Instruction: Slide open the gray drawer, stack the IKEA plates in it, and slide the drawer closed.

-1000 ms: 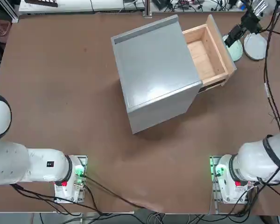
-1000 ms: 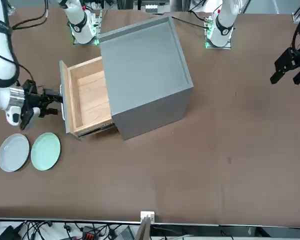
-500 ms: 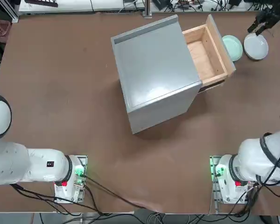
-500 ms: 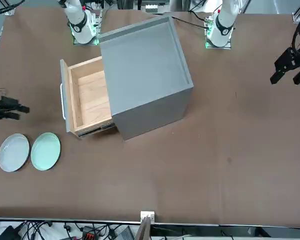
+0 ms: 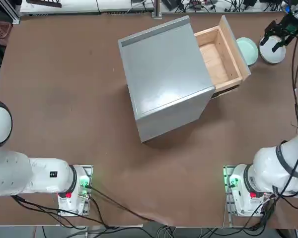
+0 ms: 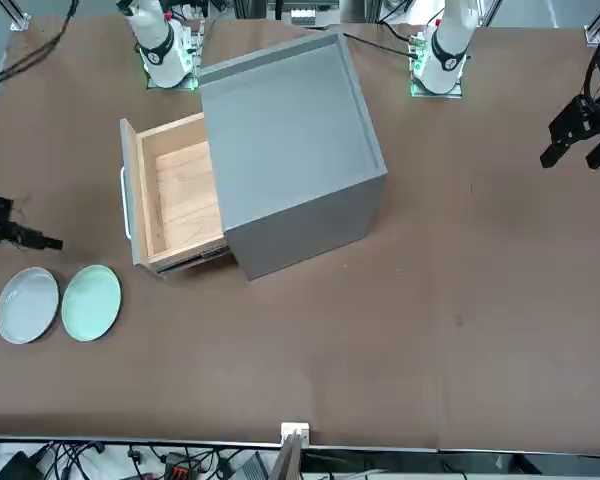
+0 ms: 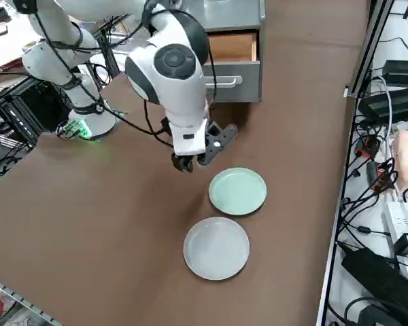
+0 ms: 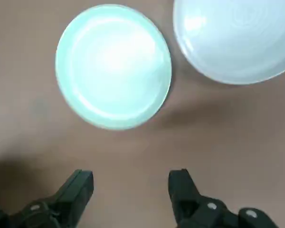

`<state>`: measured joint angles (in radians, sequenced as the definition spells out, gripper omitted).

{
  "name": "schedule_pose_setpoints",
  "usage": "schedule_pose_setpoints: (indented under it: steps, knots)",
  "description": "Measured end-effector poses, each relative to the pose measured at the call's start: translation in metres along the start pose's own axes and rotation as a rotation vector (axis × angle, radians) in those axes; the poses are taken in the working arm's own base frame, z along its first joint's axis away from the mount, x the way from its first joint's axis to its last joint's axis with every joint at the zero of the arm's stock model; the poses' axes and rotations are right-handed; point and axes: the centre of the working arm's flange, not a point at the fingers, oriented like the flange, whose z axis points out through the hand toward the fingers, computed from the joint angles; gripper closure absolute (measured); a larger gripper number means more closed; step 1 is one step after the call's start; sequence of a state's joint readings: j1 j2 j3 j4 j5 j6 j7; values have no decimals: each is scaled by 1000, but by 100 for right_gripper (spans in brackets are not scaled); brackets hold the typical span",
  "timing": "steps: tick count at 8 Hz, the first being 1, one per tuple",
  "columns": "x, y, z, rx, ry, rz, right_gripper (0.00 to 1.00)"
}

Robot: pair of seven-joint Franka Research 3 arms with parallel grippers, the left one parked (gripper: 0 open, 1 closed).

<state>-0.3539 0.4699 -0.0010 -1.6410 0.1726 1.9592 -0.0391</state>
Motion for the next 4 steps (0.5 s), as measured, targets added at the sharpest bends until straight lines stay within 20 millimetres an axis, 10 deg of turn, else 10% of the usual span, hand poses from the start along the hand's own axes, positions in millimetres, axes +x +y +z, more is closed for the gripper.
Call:
schedule_pose_setpoints:
  steps: [4]
  knots:
    - [7, 30, 91, -21, 140, 175, 11]
